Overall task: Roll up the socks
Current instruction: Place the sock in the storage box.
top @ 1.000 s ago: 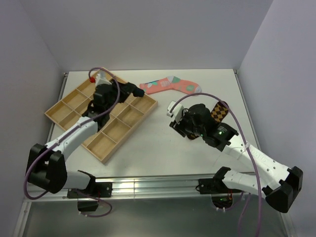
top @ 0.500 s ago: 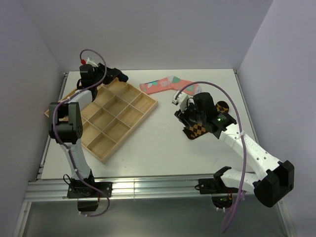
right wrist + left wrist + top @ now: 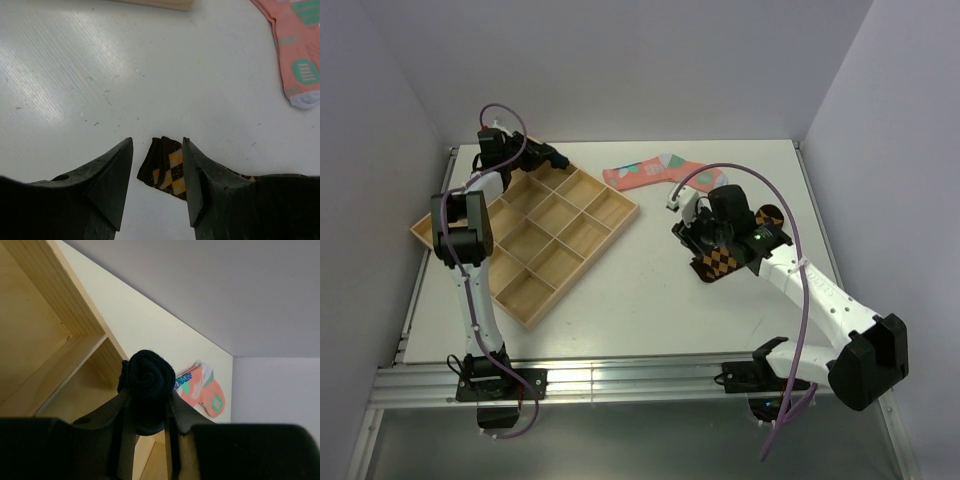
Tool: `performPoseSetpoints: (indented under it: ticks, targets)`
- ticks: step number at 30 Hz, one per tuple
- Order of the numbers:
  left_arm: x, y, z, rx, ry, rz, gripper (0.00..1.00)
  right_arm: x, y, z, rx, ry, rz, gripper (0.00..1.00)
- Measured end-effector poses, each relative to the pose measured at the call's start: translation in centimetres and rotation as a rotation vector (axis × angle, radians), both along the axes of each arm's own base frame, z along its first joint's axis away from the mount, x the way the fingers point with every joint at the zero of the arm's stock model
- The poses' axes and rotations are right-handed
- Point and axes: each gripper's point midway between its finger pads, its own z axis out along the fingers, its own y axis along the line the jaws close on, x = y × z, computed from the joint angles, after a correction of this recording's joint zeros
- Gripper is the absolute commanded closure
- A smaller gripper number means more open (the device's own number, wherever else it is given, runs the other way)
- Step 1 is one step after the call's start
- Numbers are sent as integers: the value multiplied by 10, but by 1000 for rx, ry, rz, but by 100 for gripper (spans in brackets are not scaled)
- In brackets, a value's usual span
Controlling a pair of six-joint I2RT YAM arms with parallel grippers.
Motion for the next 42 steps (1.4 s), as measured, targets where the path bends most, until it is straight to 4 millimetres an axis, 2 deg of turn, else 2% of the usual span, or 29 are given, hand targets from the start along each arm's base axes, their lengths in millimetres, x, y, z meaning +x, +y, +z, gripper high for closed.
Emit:
performPoseSetpoints:
  ticks: [6,12,28,37,42]
  targets:
    - [2,2,-13,26,72,27,100,-1,2,-12,-5,30,9,49]
    - [-7,7,-48,32,188,62,100,-2,2,-16,-8,40,12,49]
    - [-6,11,-58,95,296,165,99,-5,3,-25,-10,64,21,50]
    - [-8,11,-64,160,358,201,93,-6,4,-25,-5,67,23,50]
    - [-8,10,-66,179,368,231,84,-6,4,-26,-5,68,23,50]
